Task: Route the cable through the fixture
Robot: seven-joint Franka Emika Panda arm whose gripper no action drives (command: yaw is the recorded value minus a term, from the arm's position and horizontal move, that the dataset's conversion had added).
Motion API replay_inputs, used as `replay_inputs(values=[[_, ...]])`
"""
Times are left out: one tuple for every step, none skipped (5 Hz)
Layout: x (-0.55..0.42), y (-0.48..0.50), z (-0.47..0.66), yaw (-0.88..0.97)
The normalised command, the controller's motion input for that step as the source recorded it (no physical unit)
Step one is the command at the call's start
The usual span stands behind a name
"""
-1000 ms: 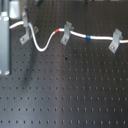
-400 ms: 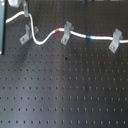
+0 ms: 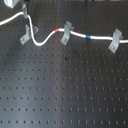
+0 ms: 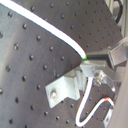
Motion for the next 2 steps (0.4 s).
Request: replay_inputs(values=[[-0.3,0.098,0.13,0.69],[-0.156,-0.104,0.14,0.41]])
